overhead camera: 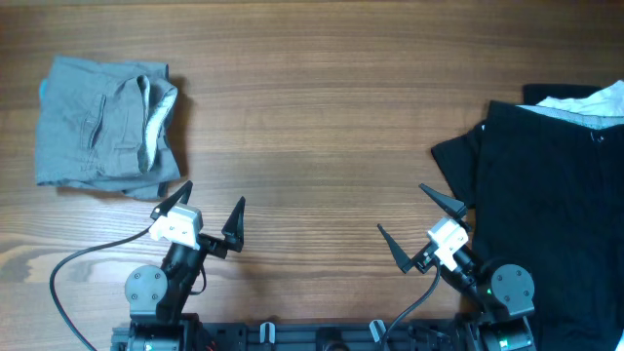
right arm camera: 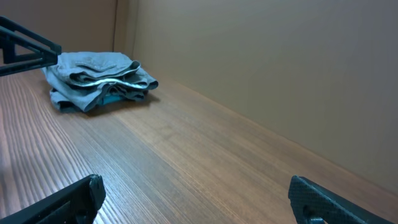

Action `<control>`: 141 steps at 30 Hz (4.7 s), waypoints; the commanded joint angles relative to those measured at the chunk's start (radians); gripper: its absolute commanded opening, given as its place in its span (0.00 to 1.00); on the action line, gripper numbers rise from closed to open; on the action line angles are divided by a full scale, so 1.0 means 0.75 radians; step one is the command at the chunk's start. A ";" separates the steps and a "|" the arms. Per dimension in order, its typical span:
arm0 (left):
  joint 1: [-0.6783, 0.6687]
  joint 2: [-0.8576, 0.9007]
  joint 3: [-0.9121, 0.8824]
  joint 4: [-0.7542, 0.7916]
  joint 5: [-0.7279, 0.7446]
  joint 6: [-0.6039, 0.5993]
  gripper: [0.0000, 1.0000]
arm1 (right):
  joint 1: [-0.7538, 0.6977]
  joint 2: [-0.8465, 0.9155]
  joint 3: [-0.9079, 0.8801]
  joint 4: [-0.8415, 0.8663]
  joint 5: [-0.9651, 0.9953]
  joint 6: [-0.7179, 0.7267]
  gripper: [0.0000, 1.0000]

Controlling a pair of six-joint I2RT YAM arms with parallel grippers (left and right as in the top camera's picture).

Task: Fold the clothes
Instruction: 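Move the right gripper toward the black trousers on the right, then grasp the black trousers' waistband with the right gripper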

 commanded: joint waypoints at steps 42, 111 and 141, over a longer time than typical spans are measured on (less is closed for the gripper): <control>-0.009 0.861 1.046 -0.627 -0.036 0.006 1.00 | 0.006 1.018 1.069 -0.794 0.095 0.443 1.00; -0.011 1.817 2.019 -1.396 0.149 0.006 1.00 | -0.621 2.410 1.822 -0.916 0.762 0.683 0.21; -0.011 1.817 2.019 -1.401 0.149 0.006 1.00 | -0.596 2.584 1.814 -0.651 0.829 0.648 0.04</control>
